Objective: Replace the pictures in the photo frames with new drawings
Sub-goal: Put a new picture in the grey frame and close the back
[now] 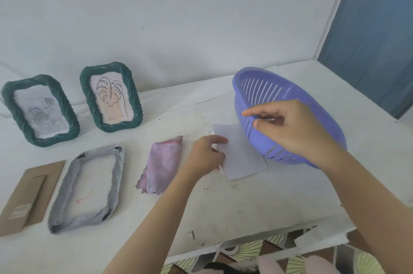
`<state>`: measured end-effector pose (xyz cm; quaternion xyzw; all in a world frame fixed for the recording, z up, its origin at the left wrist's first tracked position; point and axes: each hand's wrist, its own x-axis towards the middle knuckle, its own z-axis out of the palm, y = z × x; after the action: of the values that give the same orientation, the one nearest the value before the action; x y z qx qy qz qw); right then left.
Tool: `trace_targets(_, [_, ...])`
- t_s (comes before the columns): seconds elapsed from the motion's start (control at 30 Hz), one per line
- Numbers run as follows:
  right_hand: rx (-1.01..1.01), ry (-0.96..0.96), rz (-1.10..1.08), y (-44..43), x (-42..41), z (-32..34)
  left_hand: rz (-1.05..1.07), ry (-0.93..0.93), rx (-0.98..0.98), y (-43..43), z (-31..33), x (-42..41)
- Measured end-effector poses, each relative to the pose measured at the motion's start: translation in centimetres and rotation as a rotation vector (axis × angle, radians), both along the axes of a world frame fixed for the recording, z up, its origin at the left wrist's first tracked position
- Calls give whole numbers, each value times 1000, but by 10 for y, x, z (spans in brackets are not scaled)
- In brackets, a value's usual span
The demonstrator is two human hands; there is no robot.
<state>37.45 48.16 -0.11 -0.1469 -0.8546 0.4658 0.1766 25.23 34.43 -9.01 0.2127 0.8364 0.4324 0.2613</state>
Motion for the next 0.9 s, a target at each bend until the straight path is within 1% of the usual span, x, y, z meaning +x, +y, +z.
trace_targets(0.17, [11,-2,22,-12,1,-20,-9,121,-62,3,0,6])
trace_targets(0.37, [17,-81,42,-23,-2,-36,-8,238,-109,2,-3,8])
trace_targets(0.67, [83,-101,26,-24,-5,-36,47,196,-72,1,-11,7])
trace_targets(0.77, [69,-89,11,-22,-6,-35,50,198,-70,1,-13,7])
trace_targets(0.83, [63,-96,10,-23,-6,-35,44,217,-81,1,-14,7])
trace_targets(0.9, [76,-116,12,-25,-6,-36,37,283,-130,2,-14,7])
